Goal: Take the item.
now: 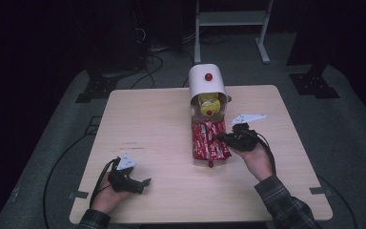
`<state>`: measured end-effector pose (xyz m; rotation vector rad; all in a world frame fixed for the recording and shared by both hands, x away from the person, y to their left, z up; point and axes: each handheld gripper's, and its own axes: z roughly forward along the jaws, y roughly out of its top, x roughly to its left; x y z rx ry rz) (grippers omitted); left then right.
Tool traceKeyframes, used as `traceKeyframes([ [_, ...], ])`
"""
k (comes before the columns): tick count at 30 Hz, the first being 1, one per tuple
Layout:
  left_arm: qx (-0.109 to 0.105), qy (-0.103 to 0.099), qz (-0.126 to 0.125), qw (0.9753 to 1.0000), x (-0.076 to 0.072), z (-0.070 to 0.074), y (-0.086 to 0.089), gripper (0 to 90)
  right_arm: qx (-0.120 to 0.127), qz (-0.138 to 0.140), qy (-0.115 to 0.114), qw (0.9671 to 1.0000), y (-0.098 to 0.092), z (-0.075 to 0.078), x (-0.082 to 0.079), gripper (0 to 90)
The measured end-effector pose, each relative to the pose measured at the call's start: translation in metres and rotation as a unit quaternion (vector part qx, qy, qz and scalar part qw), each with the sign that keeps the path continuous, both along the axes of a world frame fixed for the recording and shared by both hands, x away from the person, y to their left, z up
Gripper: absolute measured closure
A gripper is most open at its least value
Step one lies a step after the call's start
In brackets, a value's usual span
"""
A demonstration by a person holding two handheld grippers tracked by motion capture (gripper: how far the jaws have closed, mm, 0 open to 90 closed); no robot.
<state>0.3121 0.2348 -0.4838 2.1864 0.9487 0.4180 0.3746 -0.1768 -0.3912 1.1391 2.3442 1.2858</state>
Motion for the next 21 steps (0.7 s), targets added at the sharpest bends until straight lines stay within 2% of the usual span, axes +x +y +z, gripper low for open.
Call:
traceKeyframes([
  [21, 0.0, 0.0, 0.0, 1.0, 0.0, 0.0, 0.0, 0.0, -0.003, -0.021, -0.004, 0.9998, -0.027, 0.005, -0.005, 87.9],
])
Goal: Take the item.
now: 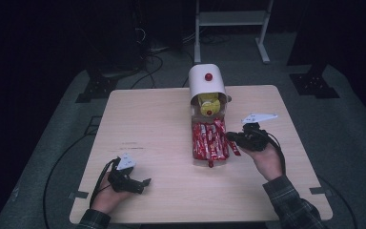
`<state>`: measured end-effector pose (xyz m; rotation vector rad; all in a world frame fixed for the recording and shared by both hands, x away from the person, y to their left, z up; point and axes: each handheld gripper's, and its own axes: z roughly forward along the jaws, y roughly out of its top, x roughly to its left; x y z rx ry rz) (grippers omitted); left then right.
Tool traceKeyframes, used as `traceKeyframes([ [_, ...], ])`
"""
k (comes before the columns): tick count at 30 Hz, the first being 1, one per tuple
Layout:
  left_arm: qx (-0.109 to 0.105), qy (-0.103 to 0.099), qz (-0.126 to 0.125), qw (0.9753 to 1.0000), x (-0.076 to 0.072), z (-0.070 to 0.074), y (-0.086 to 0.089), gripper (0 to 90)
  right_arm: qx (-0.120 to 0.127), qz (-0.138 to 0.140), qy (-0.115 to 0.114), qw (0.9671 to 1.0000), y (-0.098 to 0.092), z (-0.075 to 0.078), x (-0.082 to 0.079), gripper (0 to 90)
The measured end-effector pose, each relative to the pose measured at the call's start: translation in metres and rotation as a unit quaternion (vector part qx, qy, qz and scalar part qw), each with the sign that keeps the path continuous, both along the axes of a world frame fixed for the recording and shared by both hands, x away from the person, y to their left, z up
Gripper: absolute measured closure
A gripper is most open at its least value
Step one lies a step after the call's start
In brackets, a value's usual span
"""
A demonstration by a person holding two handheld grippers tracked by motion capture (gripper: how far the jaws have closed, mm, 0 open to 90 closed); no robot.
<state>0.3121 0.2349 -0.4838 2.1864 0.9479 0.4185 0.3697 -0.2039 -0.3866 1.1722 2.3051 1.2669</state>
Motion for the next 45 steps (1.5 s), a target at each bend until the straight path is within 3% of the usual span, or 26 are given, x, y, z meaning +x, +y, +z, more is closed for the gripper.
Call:
traceKeyframes([
  [20, 0.0, 0.0, 0.0, 1.0, 0.0, 0.0, 0.0, 0.0, 0.0, -0.02, 0.002, 0.9998, -0.023, -0.002, -0.008, 87.9],
  [33, 0.002, 0.0, -0.001, 1.0, 0.0, 0.0, 0.0, 0.0, -0.017, -0.04, 0.013, 0.999, -0.043, -0.019, -0.007, 87.9],
  [45, 0.002, 0.0, -0.001, 1.0, 0.0, 0.0, 0.0, 0.0, -0.026, -0.045, 0.022, 0.9984, -0.048, -0.032, 0.001, 87.8],
])
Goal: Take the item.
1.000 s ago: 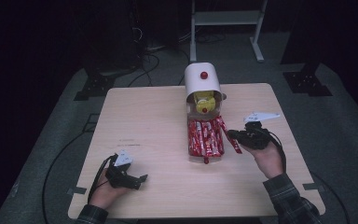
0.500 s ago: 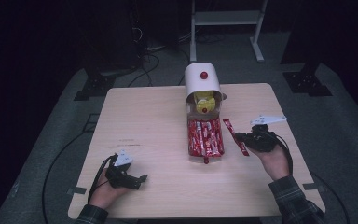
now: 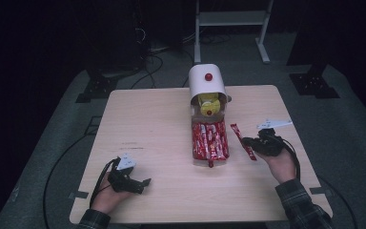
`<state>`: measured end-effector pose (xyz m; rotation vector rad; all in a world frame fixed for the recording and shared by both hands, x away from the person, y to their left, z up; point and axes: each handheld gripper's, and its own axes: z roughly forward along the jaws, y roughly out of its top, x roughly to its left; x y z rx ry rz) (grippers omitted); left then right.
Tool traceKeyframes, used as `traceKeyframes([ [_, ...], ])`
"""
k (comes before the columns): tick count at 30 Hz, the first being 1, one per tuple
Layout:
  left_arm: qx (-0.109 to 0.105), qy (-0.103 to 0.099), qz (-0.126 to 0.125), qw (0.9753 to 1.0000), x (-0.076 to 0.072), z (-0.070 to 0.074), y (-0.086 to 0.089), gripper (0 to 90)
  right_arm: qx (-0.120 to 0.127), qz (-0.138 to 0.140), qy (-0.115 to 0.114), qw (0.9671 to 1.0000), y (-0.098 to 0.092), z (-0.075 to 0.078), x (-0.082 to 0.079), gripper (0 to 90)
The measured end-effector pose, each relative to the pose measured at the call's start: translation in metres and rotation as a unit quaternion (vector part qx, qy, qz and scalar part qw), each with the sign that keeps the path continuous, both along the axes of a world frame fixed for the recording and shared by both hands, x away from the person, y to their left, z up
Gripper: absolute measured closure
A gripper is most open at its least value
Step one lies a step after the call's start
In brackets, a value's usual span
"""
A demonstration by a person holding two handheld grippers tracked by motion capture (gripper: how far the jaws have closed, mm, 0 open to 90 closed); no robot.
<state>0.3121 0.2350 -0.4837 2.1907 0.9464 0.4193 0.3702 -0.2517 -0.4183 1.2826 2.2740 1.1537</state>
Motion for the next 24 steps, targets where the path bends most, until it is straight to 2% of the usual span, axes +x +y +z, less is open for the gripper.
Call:
traceKeyframes([
  [6, 0.0, 0.0, 0.0, 1.0, 0.0, 0.0, 0.0, 0.0, -0.014, 0.002, 0.014, 0.9998, 0.002, -0.014, 0.006, 87.8],
  [24, 0.0, 0.0, 0.0, 1.0, 0.0, 0.0, 0.0, 0.0, -0.029, -0.001, 0.029, 0.9992, 0.003, -0.03, 0.017, 87.7],
])
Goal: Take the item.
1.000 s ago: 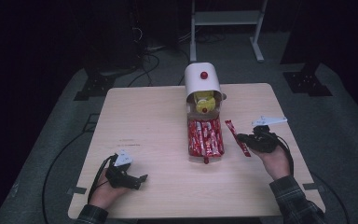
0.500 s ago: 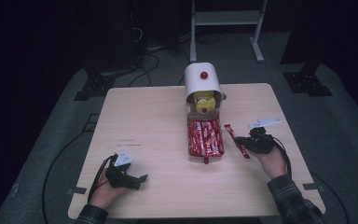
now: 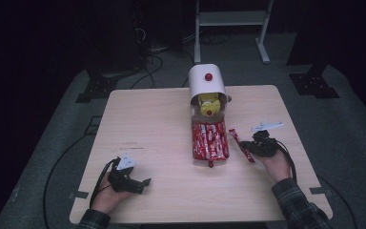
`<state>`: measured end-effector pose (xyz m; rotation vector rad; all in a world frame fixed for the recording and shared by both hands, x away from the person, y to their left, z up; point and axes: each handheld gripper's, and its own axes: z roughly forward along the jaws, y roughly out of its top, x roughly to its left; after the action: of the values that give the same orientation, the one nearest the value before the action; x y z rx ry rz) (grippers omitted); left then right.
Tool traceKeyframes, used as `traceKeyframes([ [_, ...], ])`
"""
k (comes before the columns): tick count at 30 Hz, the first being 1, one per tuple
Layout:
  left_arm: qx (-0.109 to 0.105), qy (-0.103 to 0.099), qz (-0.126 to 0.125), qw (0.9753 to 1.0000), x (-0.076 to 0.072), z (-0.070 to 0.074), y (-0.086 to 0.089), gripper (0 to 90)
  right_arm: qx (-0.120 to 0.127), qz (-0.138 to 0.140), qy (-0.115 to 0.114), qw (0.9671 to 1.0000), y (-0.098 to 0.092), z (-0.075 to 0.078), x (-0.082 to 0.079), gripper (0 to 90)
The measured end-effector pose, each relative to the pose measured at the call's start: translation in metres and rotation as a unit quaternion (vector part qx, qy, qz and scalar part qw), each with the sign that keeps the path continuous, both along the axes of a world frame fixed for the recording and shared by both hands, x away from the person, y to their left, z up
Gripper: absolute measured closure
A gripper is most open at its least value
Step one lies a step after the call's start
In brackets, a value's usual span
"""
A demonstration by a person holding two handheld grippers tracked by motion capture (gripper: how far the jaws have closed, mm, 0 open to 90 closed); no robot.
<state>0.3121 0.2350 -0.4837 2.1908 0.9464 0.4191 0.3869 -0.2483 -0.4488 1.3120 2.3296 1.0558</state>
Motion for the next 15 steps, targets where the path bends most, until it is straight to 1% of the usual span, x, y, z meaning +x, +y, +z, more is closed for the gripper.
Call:
traceKeyframes([
  [8, 0.0, 0.0, 0.0, 1.0, 0.0, 0.0, 0.0, 0.0, -0.008, -0.002, 0.015, 0.9998, 0.002, -0.007, 0.003, 87.3],
  [14, 0.0, 0.0, 0.0, 1.0, 0.0, 0.0, 0.0, 0.0, -0.013, 0.0, 0.016, 0.9998, 0.003, -0.01, 0.004, 87.2],
  [15, 0.0, 0.0, 0.0, 1.0, 0.0, 0.0, 0.0, 0.0, -0.015, -0.001, 0.02, 0.9997, 0.004, -0.011, 0.004, 87.0],
])
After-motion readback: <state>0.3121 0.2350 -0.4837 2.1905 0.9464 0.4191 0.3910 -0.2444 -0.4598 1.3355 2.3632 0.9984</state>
